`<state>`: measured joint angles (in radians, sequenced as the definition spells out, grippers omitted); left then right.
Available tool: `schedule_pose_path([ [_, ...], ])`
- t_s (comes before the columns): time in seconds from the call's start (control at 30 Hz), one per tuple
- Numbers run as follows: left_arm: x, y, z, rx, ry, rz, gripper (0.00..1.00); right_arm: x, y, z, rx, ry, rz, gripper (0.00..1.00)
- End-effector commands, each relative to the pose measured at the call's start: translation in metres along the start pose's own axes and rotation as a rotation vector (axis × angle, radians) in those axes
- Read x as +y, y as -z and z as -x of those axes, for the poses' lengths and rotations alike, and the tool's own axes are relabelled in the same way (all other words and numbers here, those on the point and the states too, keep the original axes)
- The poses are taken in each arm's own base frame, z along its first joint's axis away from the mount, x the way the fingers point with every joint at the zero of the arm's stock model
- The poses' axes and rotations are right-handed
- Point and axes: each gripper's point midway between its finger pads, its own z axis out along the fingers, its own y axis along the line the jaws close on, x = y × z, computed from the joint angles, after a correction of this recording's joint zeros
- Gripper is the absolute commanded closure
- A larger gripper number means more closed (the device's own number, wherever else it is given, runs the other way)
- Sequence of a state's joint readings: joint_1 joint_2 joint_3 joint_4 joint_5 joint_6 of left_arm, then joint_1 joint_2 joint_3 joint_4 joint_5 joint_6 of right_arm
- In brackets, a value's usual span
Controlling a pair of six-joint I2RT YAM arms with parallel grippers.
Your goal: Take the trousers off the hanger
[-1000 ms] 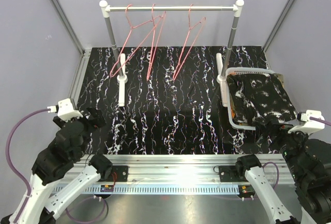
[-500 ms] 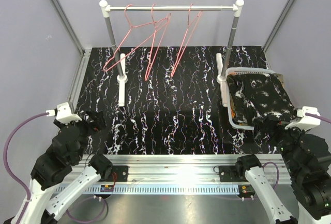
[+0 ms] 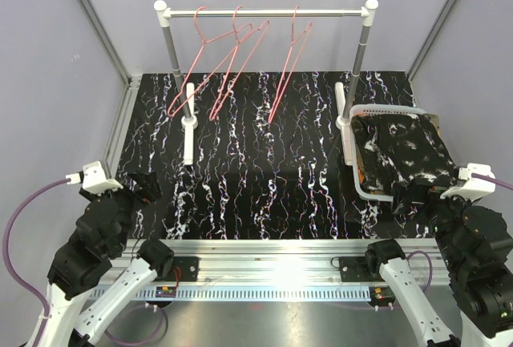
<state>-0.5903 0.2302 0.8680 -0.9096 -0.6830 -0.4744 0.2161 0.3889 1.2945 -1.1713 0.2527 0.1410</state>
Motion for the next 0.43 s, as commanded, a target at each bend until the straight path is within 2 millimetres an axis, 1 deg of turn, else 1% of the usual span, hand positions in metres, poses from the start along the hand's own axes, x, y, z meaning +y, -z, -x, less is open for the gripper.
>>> schedule_pose_path([
  [0.0, -0.0088, -0.0029, 0.0042, -0.017, 0.003, -0.034, 0.01, -0.0001, -0.0049, 0.0082, -0.028, 0.01, -0.006, 0.0],
  [0.4, -0.0076, -0.0029, 0.0044, -0.023, 0.006, -0.03, 0.01, -0.0015, -0.003, 0.008, -0.03, 0.002, -0.012, 0.0],
])
